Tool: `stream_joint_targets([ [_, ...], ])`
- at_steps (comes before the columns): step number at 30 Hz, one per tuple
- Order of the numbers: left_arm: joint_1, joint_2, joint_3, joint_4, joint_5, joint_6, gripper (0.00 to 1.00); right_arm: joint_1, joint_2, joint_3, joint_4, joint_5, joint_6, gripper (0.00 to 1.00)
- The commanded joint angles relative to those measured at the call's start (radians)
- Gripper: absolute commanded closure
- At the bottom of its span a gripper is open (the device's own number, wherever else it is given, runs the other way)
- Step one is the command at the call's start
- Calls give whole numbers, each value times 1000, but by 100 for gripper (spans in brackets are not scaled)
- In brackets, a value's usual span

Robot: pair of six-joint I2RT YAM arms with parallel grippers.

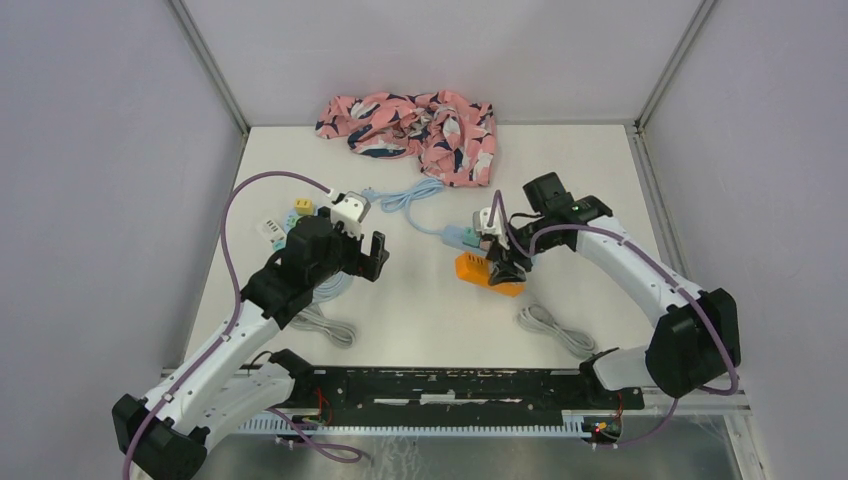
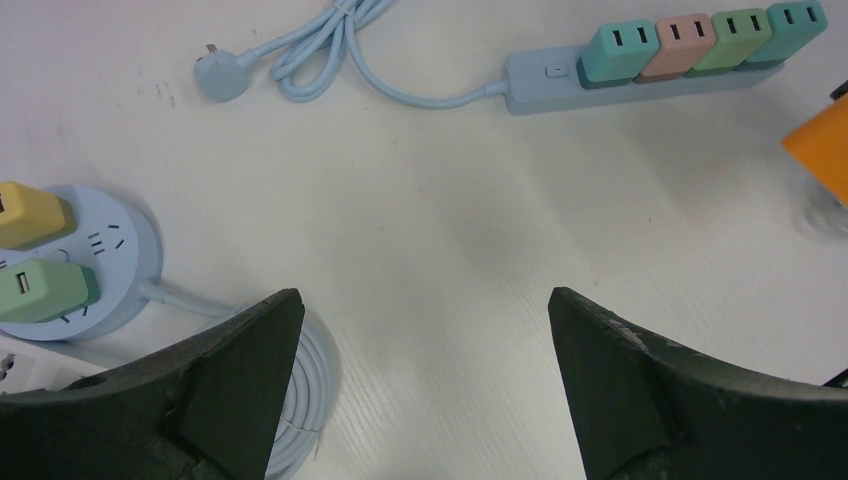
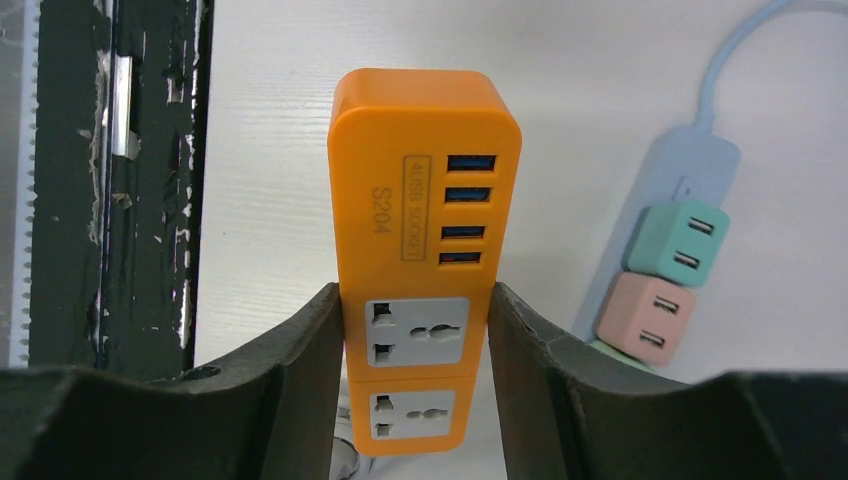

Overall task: Pull the plug off the socket
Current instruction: Pick up the socket from the center of the board.

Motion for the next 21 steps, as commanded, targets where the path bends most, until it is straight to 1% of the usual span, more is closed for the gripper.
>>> stream_joint_targets([
  [1,4,-22,1,54,14,28,1,-101,-62,75,-12,-133,42,100],
  [14,4,-46,0,60,29,22,1,-360,-103,92,56,-151,172,100],
  [17,4,-50,-1,62,35,22,1,-408,-100,104,71,-123,201,100],
  [21,3,-50,0,62,40,20,1,-470,-90,118,142,-45,276,100],
])
